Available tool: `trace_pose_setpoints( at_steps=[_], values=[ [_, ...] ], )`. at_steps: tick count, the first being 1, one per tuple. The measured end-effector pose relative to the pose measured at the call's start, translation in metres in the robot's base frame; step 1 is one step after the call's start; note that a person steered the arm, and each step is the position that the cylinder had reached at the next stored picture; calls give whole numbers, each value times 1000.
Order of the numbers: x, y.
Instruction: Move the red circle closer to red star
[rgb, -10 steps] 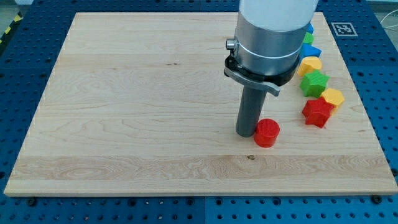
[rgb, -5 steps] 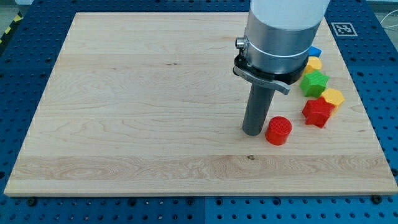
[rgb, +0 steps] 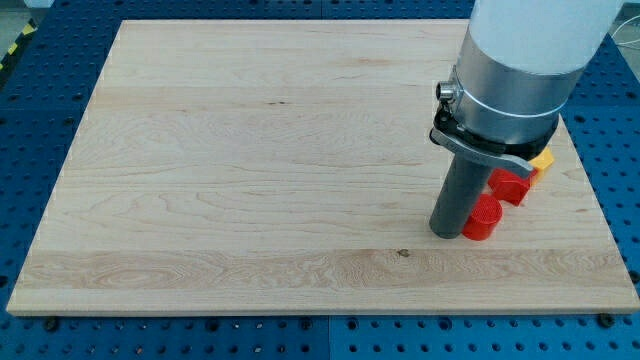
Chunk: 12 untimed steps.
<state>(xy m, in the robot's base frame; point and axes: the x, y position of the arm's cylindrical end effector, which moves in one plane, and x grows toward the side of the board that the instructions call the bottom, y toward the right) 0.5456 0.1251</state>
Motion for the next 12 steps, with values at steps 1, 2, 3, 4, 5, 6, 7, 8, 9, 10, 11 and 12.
trace_pose_setpoints(
  at_steps=[1,2,3,4,5,6,7,8,9,10,11,12],
  values=[
    [-2,12],
    [-2,30],
    [-2,32],
    [-15,27],
    [-22,28],
    [-11,33],
    [1,33],
    [2,33],
    [0,34],
    [0,46],
    [0,58],
    [-1,60]
  ],
)
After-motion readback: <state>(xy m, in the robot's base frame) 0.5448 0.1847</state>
